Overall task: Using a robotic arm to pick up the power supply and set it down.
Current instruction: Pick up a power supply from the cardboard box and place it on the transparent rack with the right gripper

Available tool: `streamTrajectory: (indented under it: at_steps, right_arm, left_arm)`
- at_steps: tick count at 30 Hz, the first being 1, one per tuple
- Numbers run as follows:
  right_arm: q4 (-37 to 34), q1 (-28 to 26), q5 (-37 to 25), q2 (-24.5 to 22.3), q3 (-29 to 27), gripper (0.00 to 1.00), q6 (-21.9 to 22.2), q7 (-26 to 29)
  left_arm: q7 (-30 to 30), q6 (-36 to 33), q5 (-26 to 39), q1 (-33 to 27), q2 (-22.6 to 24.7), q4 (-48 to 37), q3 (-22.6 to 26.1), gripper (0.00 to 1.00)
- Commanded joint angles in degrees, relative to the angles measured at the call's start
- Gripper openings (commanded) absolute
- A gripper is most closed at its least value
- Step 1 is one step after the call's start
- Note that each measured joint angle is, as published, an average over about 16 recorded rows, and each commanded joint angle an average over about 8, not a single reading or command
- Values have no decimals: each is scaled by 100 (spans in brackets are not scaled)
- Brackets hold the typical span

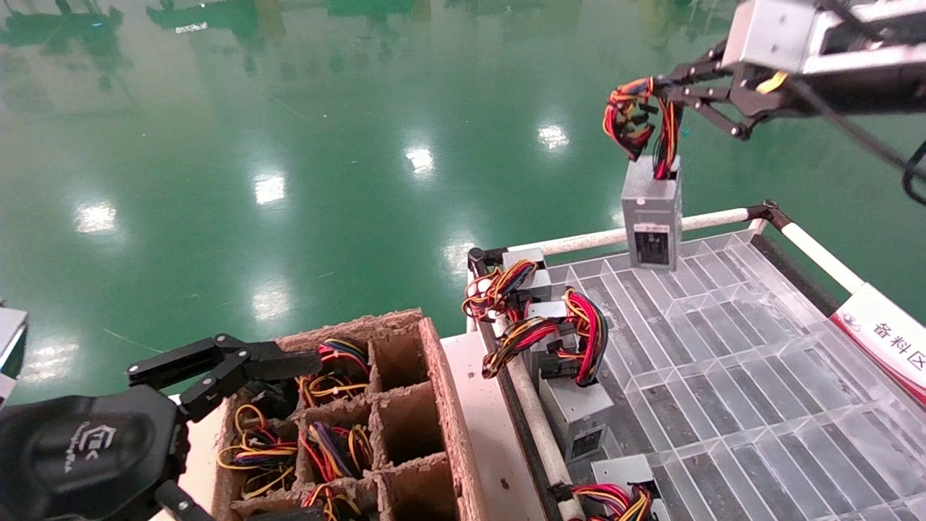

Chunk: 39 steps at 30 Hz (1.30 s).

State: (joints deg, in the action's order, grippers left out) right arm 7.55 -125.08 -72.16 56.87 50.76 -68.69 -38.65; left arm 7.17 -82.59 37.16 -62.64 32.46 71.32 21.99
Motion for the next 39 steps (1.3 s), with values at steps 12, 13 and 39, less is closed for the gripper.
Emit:
streamTrajectory:
  at_steps: [12,13,39]
  right_arm:
    - [-491,438,-38,456,22,0,357,-506]
    - [-516,473,-31,494,17,0,392,-518]
    - [-801,1328,343,1358,-244,0,1800,-612]
  left_arm:
    - [0,0,0,0,0,0,0,100]
    - [0,0,0,0,0,0,0,100]
    - [0,0,0,0,0,0,0,100]
